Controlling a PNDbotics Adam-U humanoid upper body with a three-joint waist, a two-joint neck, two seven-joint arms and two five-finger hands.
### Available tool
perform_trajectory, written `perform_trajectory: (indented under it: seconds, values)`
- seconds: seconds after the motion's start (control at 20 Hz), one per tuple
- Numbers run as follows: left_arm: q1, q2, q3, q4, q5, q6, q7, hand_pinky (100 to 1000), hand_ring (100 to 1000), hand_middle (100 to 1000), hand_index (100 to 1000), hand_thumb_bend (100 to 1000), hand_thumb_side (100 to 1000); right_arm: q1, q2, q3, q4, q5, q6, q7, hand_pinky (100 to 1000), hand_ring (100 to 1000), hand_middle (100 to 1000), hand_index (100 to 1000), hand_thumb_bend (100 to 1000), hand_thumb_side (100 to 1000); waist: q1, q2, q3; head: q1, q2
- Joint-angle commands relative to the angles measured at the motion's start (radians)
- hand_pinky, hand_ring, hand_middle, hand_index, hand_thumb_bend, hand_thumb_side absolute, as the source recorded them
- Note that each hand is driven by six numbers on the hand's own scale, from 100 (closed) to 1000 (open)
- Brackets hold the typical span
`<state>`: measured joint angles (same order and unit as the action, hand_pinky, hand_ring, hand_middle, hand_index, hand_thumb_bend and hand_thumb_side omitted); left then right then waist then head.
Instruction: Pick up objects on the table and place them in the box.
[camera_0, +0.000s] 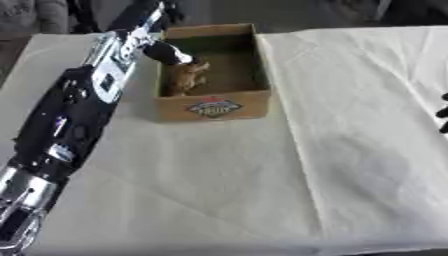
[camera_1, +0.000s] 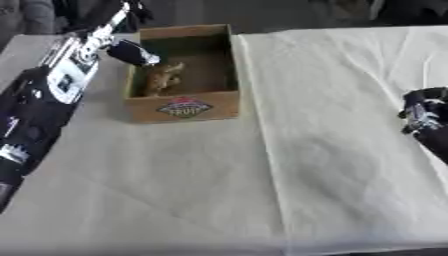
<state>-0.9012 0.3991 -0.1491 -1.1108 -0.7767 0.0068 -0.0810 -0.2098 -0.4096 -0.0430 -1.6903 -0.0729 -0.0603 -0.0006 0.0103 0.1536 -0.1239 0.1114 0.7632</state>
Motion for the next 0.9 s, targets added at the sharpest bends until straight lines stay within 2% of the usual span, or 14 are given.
perform_trajectory:
  seconds: [0.05, 0.35, 0.9]
  values:
    - [0.03, 0.061, 0.037, -0.1, 0.055, -0.022, 0.054, 531, 538, 549, 694, 668, 271, -0.005, -0.013, -0.014, -0.019, -0.008, -0.003, -0.007, 383, 533, 600, 596, 100, 369, -0.004, -0.018, 0.007, -0.009, -0.007]
    - [0.196, 0.072, 0.079, -0.273, 0.161, -0.022, 0.16, 509, 520, 527, 676, 607, 257, -0.006, -0.014, -0.026, -0.022, -0.006, -0.003, -0.019, 383, 533, 600, 596, 100, 369, -0.011, -0.006, 0.03, -0.026, -0.014]
    - [0.482, 0.024, 0.09, -0.541, 0.338, 0.081, 0.309, 482, 497, 505, 660, 534, 256, -0.014, -0.011, -0.029, -0.026, -0.005, -0.003, -0.023, 383, 533, 601, 596, 100, 369, -0.018, 0.007, 0.03, -0.025, -0.02]
